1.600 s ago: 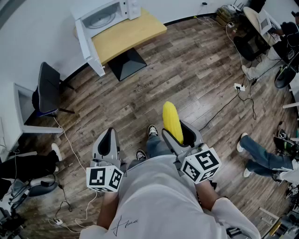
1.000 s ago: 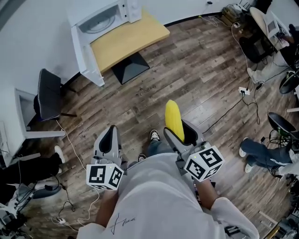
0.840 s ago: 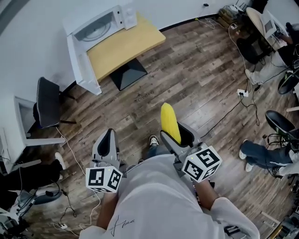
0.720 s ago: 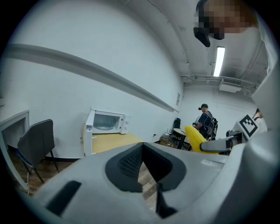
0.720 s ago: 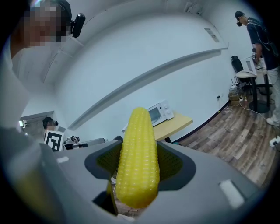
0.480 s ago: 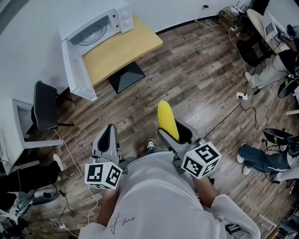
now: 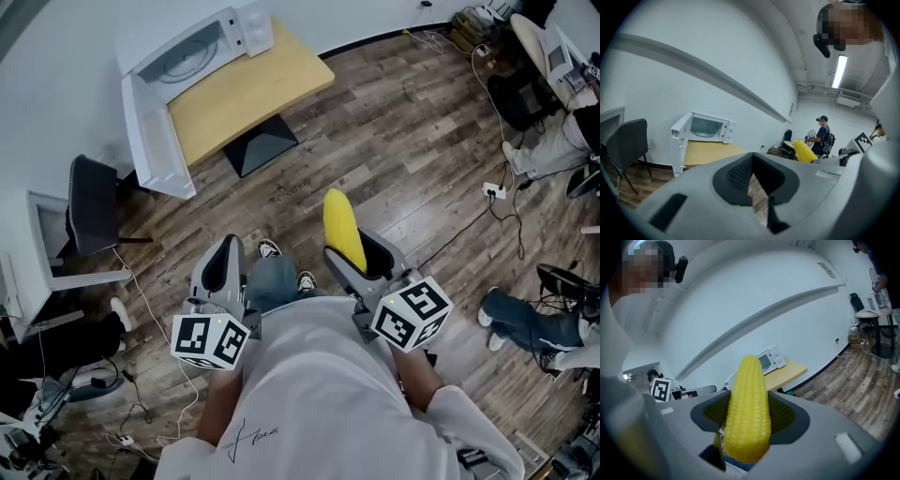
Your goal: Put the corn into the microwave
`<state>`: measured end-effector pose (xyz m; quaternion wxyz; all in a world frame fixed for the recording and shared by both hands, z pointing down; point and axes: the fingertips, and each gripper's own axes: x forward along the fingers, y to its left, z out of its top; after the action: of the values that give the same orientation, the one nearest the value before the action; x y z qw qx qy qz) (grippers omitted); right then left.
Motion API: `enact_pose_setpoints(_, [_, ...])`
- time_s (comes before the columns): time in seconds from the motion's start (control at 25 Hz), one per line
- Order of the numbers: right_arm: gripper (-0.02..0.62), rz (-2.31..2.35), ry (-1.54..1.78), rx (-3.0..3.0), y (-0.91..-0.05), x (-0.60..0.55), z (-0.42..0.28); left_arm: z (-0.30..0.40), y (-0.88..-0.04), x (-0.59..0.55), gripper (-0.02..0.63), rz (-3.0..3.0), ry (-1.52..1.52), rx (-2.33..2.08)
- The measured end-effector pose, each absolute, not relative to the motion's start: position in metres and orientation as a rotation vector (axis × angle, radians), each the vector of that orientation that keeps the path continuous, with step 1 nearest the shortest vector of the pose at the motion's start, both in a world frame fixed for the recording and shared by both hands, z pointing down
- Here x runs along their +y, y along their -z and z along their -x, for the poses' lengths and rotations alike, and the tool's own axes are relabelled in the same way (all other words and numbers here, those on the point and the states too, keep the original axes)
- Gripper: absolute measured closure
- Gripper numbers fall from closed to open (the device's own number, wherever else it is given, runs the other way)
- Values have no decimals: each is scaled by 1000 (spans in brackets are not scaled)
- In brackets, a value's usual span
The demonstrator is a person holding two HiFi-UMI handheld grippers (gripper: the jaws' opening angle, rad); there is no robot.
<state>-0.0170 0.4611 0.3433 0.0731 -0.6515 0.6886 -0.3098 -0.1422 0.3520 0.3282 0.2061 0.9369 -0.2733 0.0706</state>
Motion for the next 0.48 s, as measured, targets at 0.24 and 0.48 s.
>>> enact_pose_setpoints(0.24, [333, 1986, 941, 2053, -348, 442, 1, 122, -338, 330, 620, -2596, -191, -729])
enact_pose_setpoints(0.48, [333, 1996, 933, 2061, -345, 405, -20, 101, -343, 291, 618, -2588, -182, -721])
